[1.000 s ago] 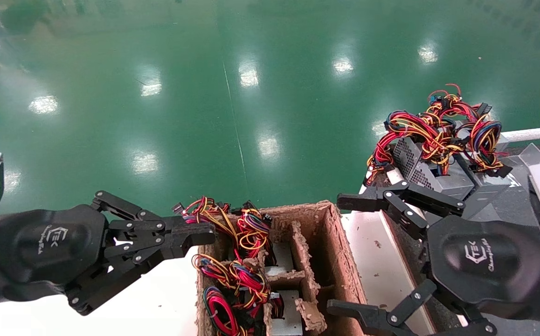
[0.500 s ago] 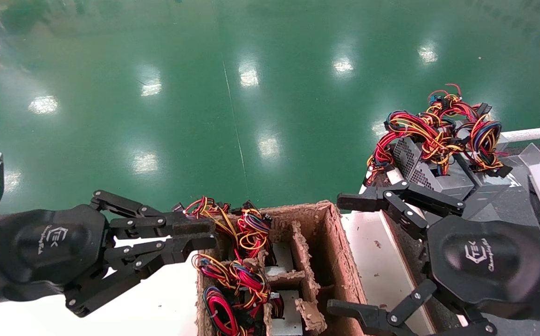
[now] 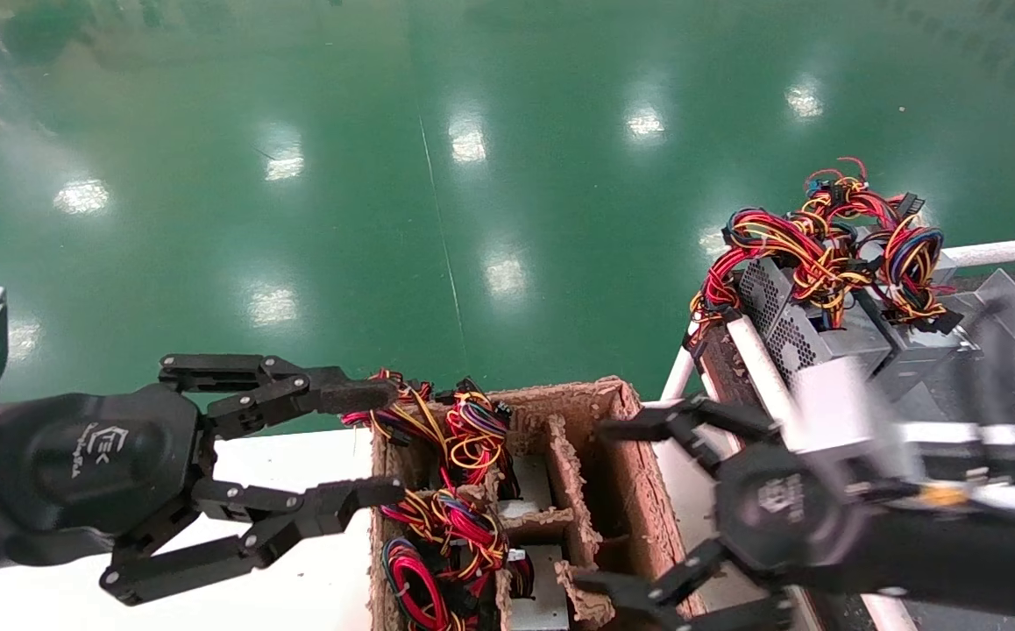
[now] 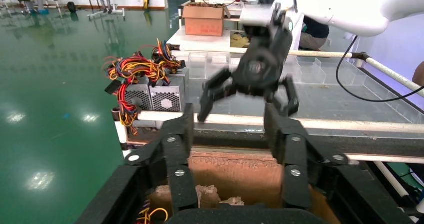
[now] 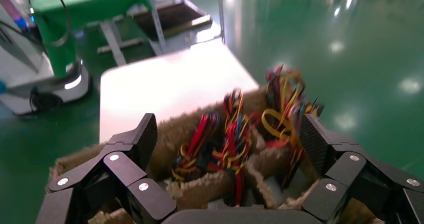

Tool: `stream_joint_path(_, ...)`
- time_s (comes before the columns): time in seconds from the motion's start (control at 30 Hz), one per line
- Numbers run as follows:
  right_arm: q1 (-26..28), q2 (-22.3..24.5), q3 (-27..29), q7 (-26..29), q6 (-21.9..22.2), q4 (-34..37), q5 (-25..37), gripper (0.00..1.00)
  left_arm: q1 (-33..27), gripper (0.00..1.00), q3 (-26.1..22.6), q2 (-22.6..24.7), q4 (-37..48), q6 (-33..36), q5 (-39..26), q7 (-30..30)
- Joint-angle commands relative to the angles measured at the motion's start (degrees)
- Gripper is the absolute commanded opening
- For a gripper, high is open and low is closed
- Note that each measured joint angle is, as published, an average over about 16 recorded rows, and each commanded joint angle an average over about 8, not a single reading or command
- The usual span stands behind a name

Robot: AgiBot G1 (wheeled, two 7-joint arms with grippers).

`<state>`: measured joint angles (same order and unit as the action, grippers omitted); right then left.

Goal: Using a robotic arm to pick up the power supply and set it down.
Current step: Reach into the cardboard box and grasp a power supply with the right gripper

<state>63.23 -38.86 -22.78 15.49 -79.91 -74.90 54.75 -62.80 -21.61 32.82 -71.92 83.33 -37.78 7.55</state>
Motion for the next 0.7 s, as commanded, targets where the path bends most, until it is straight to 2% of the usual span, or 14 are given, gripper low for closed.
stream_joint_path(0.03, 0.5, -0.9, -1.4, 1.3, 1.1, -0.8, 2.5, 0.67, 0.0, 1.00, 0.0, 0.0, 0.0, 0.0, 0.0, 0.0)
stream_joint_path(0.2, 1.8, -5.3, -5.3, 2.8, 1.9, 1.4, 7.8, 0.05, 0.0, 1.00, 0.0, 0.0, 0.0, 0.0, 0.0, 0.0)
stream_joint_path(0.23, 2.0, -6.2, -5.9, 3.0, 2.2, 1.9, 8.7, 0.00, 0.0, 1.00, 0.0, 0.0, 0.0, 0.0, 0.0, 0.0)
stream_joint_path(0.7, 2.3, -13.4, -9.8, 2.0, 7.5, 5.5, 16.3, 0.00, 0.0, 1.00, 0.0, 0.0, 0.0, 0.0, 0.0, 0.0)
